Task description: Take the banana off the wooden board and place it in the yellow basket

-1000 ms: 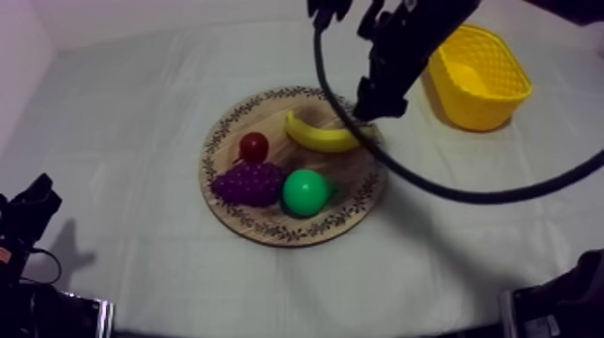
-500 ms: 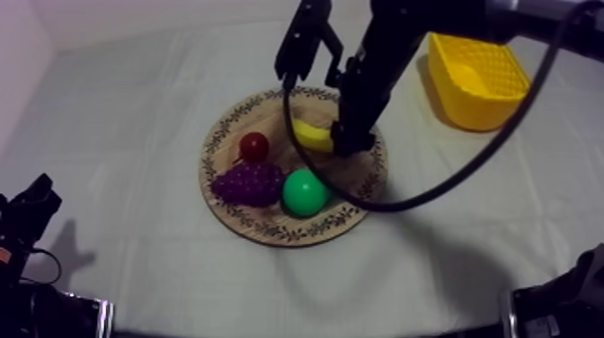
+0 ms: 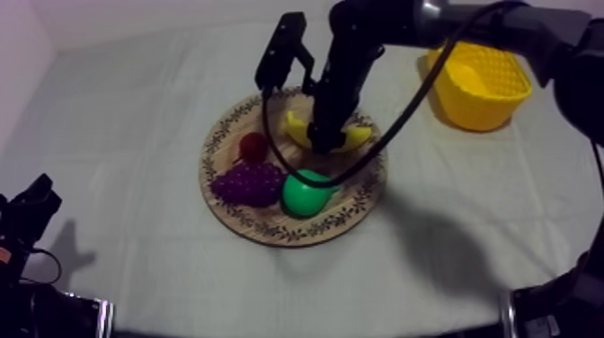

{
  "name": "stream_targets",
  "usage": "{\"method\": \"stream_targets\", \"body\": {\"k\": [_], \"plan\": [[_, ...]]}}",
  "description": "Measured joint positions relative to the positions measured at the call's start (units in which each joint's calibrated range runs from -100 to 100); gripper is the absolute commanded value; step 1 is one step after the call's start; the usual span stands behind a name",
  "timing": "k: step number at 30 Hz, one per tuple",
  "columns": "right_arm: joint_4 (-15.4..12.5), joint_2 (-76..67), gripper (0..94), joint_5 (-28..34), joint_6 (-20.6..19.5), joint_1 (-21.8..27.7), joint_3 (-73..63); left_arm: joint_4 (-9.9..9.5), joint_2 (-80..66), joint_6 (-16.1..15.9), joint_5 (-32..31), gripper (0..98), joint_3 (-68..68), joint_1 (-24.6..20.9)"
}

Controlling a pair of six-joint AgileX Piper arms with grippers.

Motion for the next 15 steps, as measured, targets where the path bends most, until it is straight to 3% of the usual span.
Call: {"method": "stream_targets", "body": {"k": [11, 15], "plan": [[0.6, 6.2, 55.7, -1.4, -0.4, -0.1, -2.2, 0.0, 0.0, 0.0, 0.0, 0.1, 0.0, 0.0], [0.8, 7.2, 28.6, -2.5, -0.3, -0.3, -2.2, 0.0, 0.0, 0.0, 0.0, 0.1, 0.0, 0.0]]}}
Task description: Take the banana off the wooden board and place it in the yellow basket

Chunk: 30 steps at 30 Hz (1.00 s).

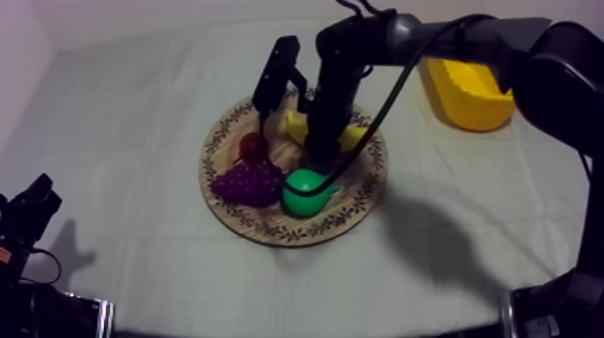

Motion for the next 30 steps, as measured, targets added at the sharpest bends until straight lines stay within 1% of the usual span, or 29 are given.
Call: {"method": "stream_targets", "body": {"k": [1, 3, 5, 7, 10, 12, 15, 20, 22, 26, 30], "plan": [[0.0, 0.3, 21.9, -0.4, 0.0, 0.0, 0.0, 0.0, 0.0, 0.0, 0.0, 0.1, 0.0, 0.0], [0.2, 0.6, 12.9, -1.0, -0.4, 0.0, 0.0, 0.0, 0.0, 0.0, 0.0, 0.1, 0.0, 0.0], [0.4, 0.7, 6.9, -2.2, -0.5, 0.0, 0.0, 0.0, 0.0, 0.0, 0.0, 0.1, 0.0, 0.0], [0.5, 0.8, 3.8, -2.5, -0.7, 0.1, -0.1, 0.0, 0.0, 0.0, 0.0, 0.1, 0.0, 0.0], [0.9, 0.8, 1.8, -3.1, -1.1, 0.1, -0.5, 0.0, 0.0, 0.0, 0.0, 0.1, 0.0, 0.0], [1.7, 0.4, 1.3, -3.4, -1.2, 0.2, -0.5, 0.0, 0.0, 0.0, 0.0, 0.1, 0.0, 0.0], [1.4, -1.6, 1.0, -3.0, -1.3, 0.5, -0.2, 0.0, 0.0, 0.0, 0.0, 0.1, 0.0, 0.0], [1.7, -6.4, 1.1, -2.8, -2.0, 1.3, 0.6, 0.0, 0.0, 0.0, 0.0, 0.1, 0.0, 0.0], [1.7, -8.4, 1.2, -3.2, -2.7, 1.8, 0.7, 0.0, 0.0, 0.0, 0.0, 0.1, 0.0, 0.0], [3.4, -12.9, 1.3, -5.1, -4.9, 3.1, 1.3, 0.0, 0.0, 0.0, 0.0, 0.1, 0.0, 0.0], [4.4, -17.1, 1.5, -7.0, -7.4, 4.8, 2.2, 0.0, 0.0, 0.0, 0.0, 0.1, 0.0, 0.0]]}}
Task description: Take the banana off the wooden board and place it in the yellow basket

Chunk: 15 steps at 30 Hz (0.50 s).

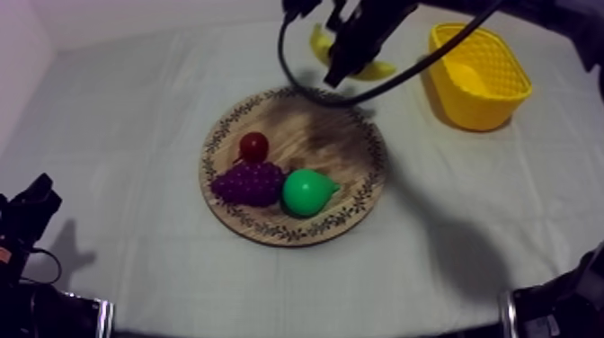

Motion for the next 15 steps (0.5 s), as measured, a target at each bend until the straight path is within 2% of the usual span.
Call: {"method": "stream_targets", "body": {"k": [7, 15], "plan": [[2.7, -6.1, 1.5, -1.2, -4.3, 3.0, 1.8, 0.0, 0.0, 0.0, 0.0, 0.1, 0.0, 0.0], [8.1, -10.3, 1.3, -2.7, -10.7, 6.7, 2.0, 0.0, 0.0, 0.0, 0.0, 0.1, 0.0, 0.0]]}}
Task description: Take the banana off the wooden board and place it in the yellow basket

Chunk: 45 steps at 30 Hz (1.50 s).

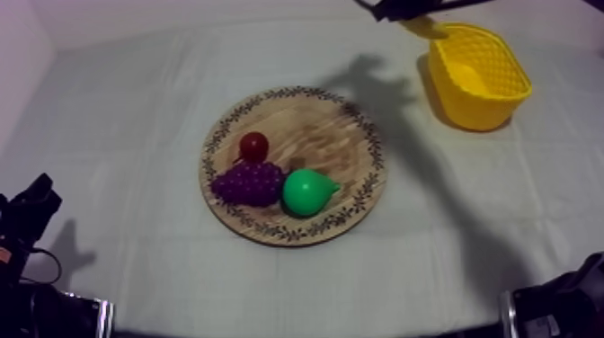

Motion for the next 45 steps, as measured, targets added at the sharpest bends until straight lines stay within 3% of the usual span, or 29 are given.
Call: {"method": "stream_targets", "body": {"k": [15, 28, 35, 39, 42, 45], "plan": [[6.8, 3.5, 0.9, -1.9, -8.6, 8.7, -2.4, 0.0, 0.0, 0.0, 0.0, 0.1, 0.0, 0.0], [7.6, 4.4, 3.0, -1.9, -8.5, 13.5, 6.0, 0.0, 0.0, 0.0, 0.0, 0.1, 0.0, 0.0], [6.5, 5.5, 47.4, -3.5, -7.9, 14.1, 10.6, 0.0, 0.0, 0.0, 0.0, 0.1, 0.0, 0.0], [6.0, 5.6, 58.2, -4.4, -7.7, 14.6, 10.7, 0.0, 0.0, 0.0, 0.0, 0.1, 0.0, 0.0], [5.4, 5.5, 53.8, -5.8, -7.3, 15.0, 10.2, 0.0, 0.0, 0.0, 0.0, 0.1, 0.0, 0.0], [4.6, 4.2, 37.4, -7.8, -6.3, 15.5, 10.8, 0.0, 0.0, 0.0, 0.0, 0.1, 0.0, 0.0]]}}
